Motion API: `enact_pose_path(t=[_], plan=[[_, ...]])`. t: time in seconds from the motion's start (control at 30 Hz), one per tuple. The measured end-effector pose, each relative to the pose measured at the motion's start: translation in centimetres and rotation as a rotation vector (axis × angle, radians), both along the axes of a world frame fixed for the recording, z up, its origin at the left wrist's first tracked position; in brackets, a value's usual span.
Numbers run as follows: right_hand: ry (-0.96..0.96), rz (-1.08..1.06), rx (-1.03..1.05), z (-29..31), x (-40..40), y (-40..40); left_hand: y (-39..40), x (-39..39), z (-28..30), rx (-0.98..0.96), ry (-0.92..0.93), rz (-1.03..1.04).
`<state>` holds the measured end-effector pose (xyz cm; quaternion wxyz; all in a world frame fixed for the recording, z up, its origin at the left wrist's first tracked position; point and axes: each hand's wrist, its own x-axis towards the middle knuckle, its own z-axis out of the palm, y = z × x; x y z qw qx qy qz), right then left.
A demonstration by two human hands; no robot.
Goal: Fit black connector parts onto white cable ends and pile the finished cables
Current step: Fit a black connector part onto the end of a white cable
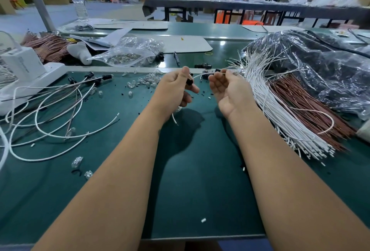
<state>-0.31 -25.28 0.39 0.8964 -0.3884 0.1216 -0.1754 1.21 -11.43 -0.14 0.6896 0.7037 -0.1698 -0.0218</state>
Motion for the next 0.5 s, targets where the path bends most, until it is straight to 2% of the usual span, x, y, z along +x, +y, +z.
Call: enact_pose_path(t=[0.13, 0.23, 0.37, 0.5], plan=[[-0.011, -0.028, 0.063, 0.1, -0.2, -0.4, 0.7, 0.5, -0.1, -0.02, -0.009, 0.032], [0.06, 0.137, -0.034, 0.2, -0.5, 0.4, 0.6, 0.4, -0.1, -0.023, 0.003, 0.013], [0.03, 0.303, -0.176, 0.0, -0.7, 1.9, 0.3, 0.3, -0.2, 0.02, -0.034, -0.019], [0.035, 0.151, -0.156, -0.1, -0.4, 1.8, 0.5, 0.5, -0.2, 0.005, -0.033, 0.017]])
